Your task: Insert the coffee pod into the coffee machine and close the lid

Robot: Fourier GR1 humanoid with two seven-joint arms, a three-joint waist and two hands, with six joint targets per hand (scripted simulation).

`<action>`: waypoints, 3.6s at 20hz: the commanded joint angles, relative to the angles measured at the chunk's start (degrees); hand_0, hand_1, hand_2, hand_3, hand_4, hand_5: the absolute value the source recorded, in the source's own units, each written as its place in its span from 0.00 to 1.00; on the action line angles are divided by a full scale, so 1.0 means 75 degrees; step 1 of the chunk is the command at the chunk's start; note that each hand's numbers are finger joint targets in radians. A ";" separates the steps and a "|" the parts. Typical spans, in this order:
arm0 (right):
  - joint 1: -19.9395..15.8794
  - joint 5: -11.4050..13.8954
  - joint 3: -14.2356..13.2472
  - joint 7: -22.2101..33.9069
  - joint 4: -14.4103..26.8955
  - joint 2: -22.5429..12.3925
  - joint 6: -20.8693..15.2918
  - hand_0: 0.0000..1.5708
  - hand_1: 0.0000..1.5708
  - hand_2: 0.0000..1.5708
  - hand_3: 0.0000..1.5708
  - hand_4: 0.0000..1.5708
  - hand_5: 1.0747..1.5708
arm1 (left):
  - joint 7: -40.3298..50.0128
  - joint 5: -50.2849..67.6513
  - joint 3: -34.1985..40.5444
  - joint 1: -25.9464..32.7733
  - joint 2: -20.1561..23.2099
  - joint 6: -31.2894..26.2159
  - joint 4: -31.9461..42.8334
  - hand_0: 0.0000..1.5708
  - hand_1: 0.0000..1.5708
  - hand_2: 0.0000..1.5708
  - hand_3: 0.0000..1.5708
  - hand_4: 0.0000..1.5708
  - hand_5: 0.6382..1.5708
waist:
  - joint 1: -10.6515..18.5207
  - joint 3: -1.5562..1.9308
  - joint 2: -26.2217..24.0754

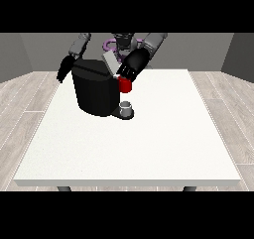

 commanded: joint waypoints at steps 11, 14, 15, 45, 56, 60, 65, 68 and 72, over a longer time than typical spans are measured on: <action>-0.0051 -0.0019 -0.0305 -0.0449 0.0284 0.0019 -0.0347 0.00 0.00 0.00 0.00 0.03 1.00 | -0.0749 -0.0280 -0.0118 0.0029 0.0114 0.0389 -0.0085 0.71 0.71 0.72 0.62 0.00 1.00 | 0.0309 0.0002 0.0414; -0.0078 0.0029 0.0110 0.0180 -0.0236 0.0074 -0.0016 0.00 0.00 0.00 0.00 0.05 1.00 | -0.0572 -0.0218 0.0193 -0.0048 0.0208 0.0695 0.0261 0.73 0.73 0.73 0.61 0.00 1.00 | -0.0228 -0.0003 0.0301; -0.0157 0.0081 0.0012 -0.0033 -0.0046 -0.0066 -0.0036 0.00 0.00 0.00 0.00 0.00 1.00 | -0.0612 -0.0243 0.0169 -0.0361 0.0338 0.0542 0.0158 0.77 0.77 0.75 0.61 0.00 1.00 | -0.0237 0.0000 0.0478; -0.0599 0.0053 -0.0144 0.0420 0.0068 -0.0184 0.0037 0.00 0.00 0.00 0.00 0.00 1.00 | -0.1023 -0.1027 -0.0091 -0.0110 0.0422 0.1313 0.0191 0.00 0.00 0.23 0.16 0.00 1.00 | -0.0031 0.0002 0.0417; 0.1631 -0.0088 -0.0099 -0.0659 0.0621 0.0083 0.0112 0.00 0.00 0.00 0.00 0.00 1.00 | -0.1067 -0.0604 -0.0127 0.1596 -0.0481 0.0769 -0.0003 0.00 0.00 0.11 0.00 0.00 1.00 | 0.0998 0.0002 -0.1690; 0.1596 -0.0031 -0.0311 -0.0330 0.0745 -0.0035 -0.0124 0.00 0.00 0.00 0.00 0.00 1.00 | -0.1202 0.1250 0.1309 0.2052 -0.1924 0.0976 -0.0049 0.00 0.00 0.00 0.00 0.13 1.00 | 0.1679 -0.0020 -0.2460; 0.2009 -0.0443 -0.0490 -0.0434 0.0523 -0.0004 0.0133 0.00 0.00 0.00 0.00 0.00 1.00 | -0.1604 0.2793 0.2474 0.3347 -0.2771 0.0582 0.0285 0.00 0.00 0.00 0.00 0.00 1.00 | 0.2317 -0.0024 -0.3445; 0.2106 -0.0666 -0.0421 -0.0624 0.0335 0.0089 0.0421 0.00 0.00 0.00 0.00 0.00 1.00 | -0.1765 0.2877 0.2458 0.4141 -0.3035 0.0588 0.0316 0.00 0.00 0.00 0.00 0.25 1.00 | 0.2733 -0.0006 -0.3963; 0.2062 -0.0833 0.0070 -0.0303 -0.0288 0.0005 0.1251 0.00 0.00 0.00 0.00 0.00 1.00 | -0.1542 0.2953 0.2434 0.4662 -0.2755 0.0137 0.0360 0.00 0.00 0.00 0.00 0.24 1.00 | 0.2695 -0.0004 -0.4614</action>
